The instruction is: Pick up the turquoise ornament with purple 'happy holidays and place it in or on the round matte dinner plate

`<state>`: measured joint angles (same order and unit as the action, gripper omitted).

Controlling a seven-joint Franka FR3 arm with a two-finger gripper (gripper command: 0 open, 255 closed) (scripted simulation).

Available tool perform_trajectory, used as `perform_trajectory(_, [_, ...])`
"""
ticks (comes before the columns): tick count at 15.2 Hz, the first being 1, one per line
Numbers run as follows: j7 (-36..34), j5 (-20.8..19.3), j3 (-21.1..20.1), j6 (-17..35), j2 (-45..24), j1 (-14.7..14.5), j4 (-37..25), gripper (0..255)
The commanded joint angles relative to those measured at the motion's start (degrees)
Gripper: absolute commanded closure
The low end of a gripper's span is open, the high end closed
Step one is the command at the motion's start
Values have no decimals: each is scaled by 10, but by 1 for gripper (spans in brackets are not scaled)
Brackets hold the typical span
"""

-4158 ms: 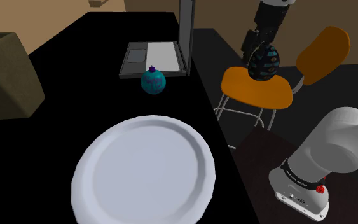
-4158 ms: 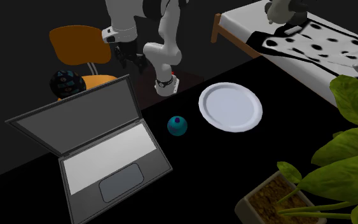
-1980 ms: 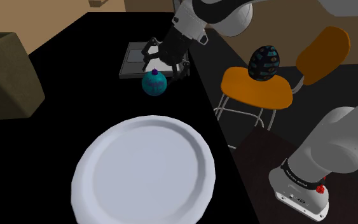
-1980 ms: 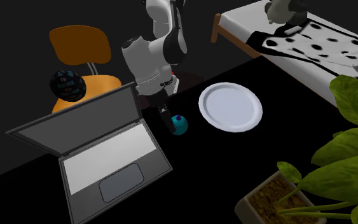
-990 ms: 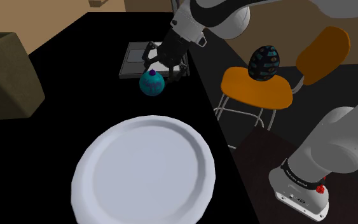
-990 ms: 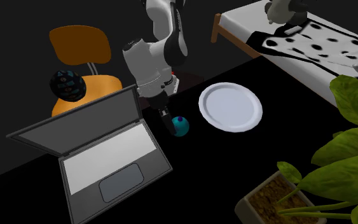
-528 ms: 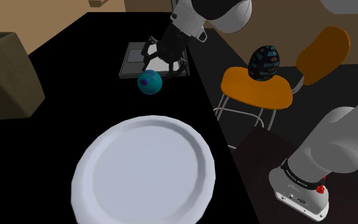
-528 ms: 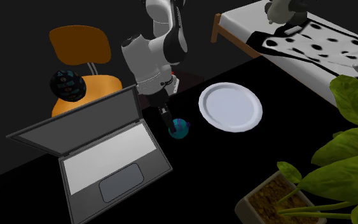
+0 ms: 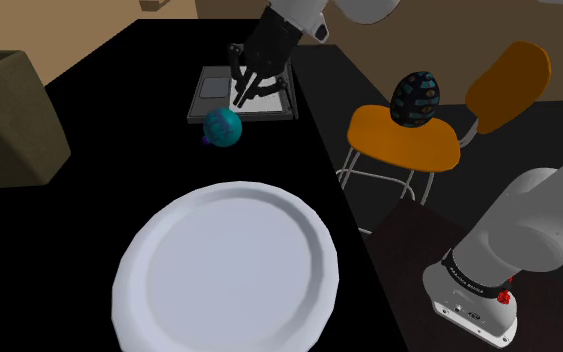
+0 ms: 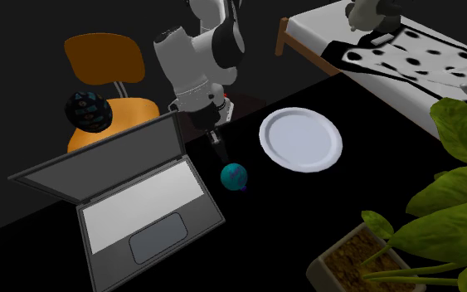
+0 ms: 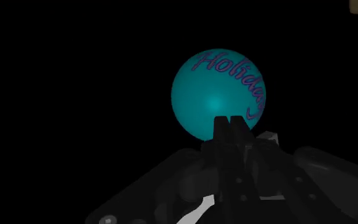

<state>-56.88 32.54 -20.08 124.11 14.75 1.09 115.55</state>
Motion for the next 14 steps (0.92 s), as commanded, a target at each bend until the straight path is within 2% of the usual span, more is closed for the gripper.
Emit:
perform_trajectory(1, [-6, -4, 2, -14, 0, 2, -14, 255])
perform_trajectory(2, [-3, -2, 1, -7, -1, 1, -8, 255])
perform_trajectory(3, [-3, -2, 1, -7, -1, 1, -8, 0])
perform_trajectory(4, [87, 89, 11, 116, 63, -25, 103, 0])
perform_trajectory(5, [204, 208, 31, 242, 101, -81, 193, 0])
perform_trajectory(6, [392, 390, 83, 370, 110, -187, 250, 0])
perform_trajectory(7, [645, 622, 169, 451, 99, -314, 253, 0])
perform_trajectory(9, [666, 650, 135, 441, 80, -277, 237, 0])
perform_trajectory(14, [719, 705, 119, 445, 29, -266, 196, 0])
